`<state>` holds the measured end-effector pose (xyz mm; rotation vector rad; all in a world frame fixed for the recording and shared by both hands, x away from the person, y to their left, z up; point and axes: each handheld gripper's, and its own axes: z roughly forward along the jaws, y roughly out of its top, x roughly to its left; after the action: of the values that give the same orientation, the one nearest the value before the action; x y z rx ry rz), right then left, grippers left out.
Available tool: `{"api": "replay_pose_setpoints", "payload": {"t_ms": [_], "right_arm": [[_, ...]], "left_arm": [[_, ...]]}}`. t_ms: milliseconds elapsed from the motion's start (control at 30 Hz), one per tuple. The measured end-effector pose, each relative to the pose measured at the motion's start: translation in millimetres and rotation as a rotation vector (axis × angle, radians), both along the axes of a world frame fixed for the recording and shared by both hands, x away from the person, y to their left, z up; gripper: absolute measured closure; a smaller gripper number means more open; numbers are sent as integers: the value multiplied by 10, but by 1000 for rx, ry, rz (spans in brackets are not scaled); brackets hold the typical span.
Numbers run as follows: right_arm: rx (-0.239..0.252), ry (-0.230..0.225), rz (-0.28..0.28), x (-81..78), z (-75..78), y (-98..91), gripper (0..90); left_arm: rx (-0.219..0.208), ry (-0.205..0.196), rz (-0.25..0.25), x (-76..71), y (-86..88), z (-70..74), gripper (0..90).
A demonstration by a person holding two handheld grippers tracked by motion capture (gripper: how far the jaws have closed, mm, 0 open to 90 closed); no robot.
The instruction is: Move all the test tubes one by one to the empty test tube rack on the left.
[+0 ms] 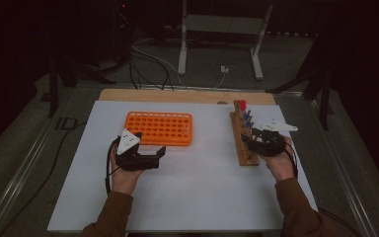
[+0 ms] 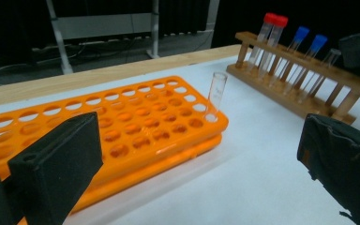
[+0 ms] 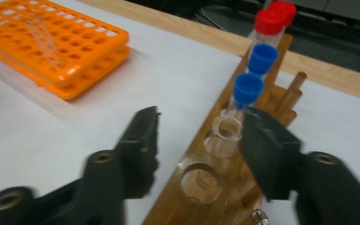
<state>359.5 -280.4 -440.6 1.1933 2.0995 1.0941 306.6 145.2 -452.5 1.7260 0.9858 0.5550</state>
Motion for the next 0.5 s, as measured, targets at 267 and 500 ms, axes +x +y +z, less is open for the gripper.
{"api": "replay_pose_setpoints", "payload": {"t_ms": [267,500], "right_arm": [[-33,11,-26,110,-75,-2,680],[-37,25,-33,162,-110,14,751]], "left_arm": [[-16,15,26,-29,82,-66,10],[-22,14,38,-62,93,-82,9]]}}
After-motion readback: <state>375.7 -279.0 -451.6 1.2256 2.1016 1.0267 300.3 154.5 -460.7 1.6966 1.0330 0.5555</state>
